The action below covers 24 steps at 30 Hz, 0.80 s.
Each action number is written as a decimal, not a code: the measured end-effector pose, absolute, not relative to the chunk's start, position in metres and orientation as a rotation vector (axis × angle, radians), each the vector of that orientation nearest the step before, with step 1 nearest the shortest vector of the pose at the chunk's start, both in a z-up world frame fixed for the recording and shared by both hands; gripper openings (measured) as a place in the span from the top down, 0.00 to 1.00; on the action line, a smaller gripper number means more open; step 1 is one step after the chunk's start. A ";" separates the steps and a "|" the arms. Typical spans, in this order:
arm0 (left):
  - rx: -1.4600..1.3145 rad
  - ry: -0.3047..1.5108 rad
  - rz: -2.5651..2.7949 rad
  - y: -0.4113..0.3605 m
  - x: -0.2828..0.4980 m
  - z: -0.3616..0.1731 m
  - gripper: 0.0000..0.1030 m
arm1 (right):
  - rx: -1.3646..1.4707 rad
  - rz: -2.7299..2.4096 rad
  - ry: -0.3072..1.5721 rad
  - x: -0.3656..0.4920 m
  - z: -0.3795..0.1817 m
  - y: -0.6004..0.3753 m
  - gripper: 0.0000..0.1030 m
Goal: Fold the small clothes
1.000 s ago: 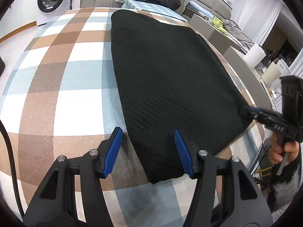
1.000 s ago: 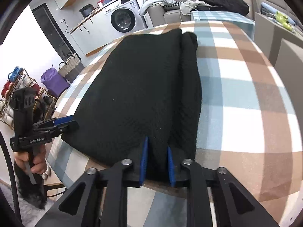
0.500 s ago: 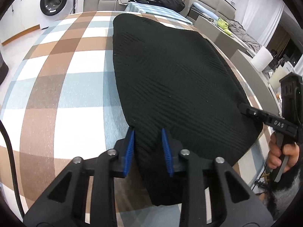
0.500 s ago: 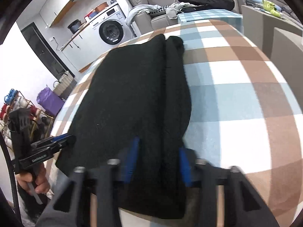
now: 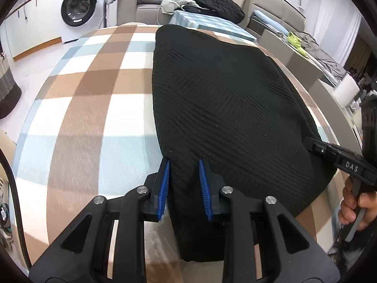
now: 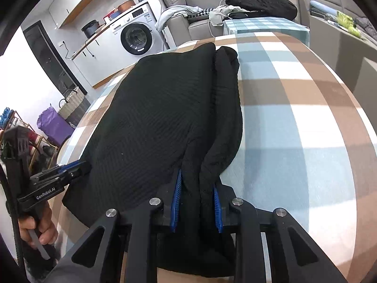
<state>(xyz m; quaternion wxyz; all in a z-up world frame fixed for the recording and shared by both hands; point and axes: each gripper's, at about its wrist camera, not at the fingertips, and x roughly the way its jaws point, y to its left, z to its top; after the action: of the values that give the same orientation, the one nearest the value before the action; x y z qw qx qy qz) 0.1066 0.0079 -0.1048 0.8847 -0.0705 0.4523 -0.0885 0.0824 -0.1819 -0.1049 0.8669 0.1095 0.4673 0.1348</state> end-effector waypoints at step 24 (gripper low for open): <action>-0.149 0.914 -0.170 0.019 0.112 -0.104 0.79 | 0.195 0.256 0.969 0.089 -0.098 -0.177 0.72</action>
<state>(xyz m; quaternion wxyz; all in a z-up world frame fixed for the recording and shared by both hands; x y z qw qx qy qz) 0.1124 0.0188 -0.1038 0.8911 -0.0716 0.4405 -0.0817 0.0892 -0.1773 -0.0984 0.8725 0.0936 0.4637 0.1225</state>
